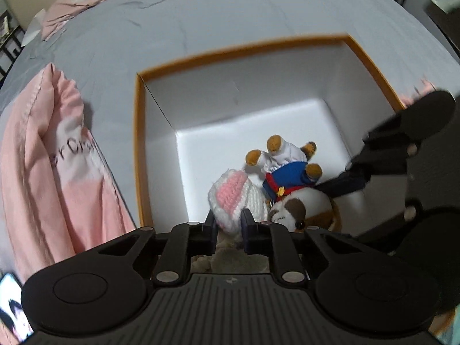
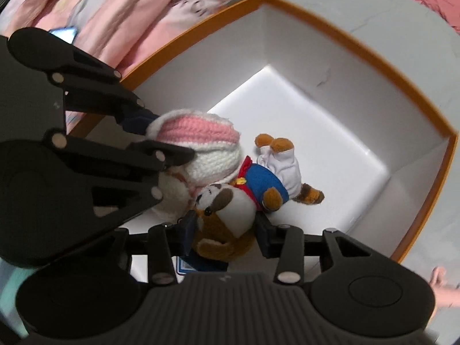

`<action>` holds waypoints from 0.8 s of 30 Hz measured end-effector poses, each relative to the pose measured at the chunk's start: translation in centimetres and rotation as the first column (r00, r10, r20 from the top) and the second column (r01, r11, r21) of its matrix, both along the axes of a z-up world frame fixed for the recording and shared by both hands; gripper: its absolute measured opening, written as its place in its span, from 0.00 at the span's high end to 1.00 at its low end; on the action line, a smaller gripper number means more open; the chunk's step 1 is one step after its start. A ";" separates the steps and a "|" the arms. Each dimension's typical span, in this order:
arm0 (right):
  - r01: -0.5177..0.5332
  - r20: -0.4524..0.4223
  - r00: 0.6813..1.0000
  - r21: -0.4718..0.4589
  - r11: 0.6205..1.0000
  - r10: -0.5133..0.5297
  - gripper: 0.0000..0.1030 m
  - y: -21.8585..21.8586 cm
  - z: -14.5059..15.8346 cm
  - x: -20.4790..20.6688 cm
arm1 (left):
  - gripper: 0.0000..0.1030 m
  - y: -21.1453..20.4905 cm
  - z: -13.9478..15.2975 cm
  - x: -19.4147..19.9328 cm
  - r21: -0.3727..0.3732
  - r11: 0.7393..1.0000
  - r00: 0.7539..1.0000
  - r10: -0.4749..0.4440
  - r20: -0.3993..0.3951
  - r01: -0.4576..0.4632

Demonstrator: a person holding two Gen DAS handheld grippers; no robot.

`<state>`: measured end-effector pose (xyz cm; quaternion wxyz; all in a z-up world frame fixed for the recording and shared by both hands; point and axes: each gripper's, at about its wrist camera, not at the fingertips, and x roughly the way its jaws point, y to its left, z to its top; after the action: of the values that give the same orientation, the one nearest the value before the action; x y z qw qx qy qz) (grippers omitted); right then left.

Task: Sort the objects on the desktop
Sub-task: 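Carry the bunny and plush dog into the white box with both tools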

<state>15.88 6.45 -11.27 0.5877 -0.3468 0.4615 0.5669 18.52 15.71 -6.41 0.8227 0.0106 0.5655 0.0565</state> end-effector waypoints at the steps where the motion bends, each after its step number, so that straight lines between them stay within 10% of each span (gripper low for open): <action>1: 0.004 -0.001 1.000 0.010 1.000 -0.004 0.57 0.3 0.1 0.5 | 0.83 0.4 0.1 0.7 -0.009 1.000 1.000 0.009 0.004 -0.009; 14: -0.020 0.036 0.999 0.078 0.997 0.017 0.57 7.0 0.1 8.0 | 0.87 2.1 -0.4 5.0 0.015 0.999 0.994 0.046 0.103 -0.048; 24: 0.065 -0.019 0.998 0.077 0.995 -0.063 0.44 5.7 -1.1 7.9 | 0.86 1.6 2.6 0.7 0.004 0.998 0.989 -0.057 0.137 0.057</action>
<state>23.79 12.12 -12.33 0.6147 -0.3042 0.4548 0.5681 19.21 17.34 -3.79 0.8608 0.0227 0.5073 0.0336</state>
